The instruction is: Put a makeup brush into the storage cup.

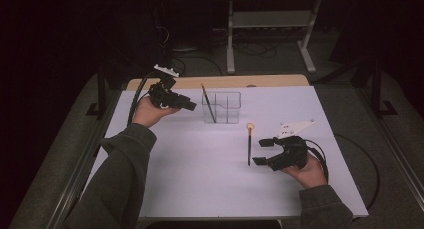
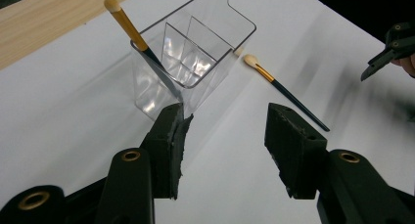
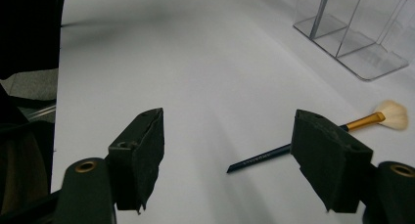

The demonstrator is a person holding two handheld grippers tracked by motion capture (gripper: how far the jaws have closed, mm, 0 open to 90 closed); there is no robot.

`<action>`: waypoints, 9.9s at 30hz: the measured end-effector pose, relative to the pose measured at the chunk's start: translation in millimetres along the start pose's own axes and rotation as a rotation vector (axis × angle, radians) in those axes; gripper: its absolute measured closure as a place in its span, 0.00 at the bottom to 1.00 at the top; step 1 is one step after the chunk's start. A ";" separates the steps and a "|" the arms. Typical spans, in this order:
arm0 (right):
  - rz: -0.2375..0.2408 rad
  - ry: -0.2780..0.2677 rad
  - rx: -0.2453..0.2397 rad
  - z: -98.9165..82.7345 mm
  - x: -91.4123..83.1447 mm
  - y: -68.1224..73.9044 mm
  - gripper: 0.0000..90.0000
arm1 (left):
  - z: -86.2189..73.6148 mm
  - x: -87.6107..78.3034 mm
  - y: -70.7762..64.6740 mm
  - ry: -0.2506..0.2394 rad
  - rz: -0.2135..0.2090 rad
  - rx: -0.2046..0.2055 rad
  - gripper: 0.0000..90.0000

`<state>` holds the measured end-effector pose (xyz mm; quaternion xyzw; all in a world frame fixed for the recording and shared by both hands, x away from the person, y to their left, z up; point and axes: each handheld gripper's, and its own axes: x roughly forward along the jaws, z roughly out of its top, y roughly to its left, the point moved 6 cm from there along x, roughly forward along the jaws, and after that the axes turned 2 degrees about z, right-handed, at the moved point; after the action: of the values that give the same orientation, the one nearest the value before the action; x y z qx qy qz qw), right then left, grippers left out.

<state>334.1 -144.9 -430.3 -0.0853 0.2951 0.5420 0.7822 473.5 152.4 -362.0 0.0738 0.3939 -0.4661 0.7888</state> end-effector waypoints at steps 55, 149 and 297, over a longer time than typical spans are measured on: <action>-0.069 0.020 0.048 0.8 -2.9 -9.2 0.32 | -43.0 -11.0 -37.8 -0.017 -0.013 0.061 0.52; -0.322 0.378 0.403 16.4 69.5 -72.3 0.54 | -154.7 -33.4 -81.3 -0.110 0.065 0.132 0.39; 0.153 0.178 -0.145 76.2 51.8 72.4 0.92 | -73.3 -2.6 -140.5 0.002 -0.191 0.258 0.55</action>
<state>309.5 -40.3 -383.7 -0.1665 0.3289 0.6104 0.7011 320.9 111.7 -374.7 0.1372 0.3365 -0.5858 0.7244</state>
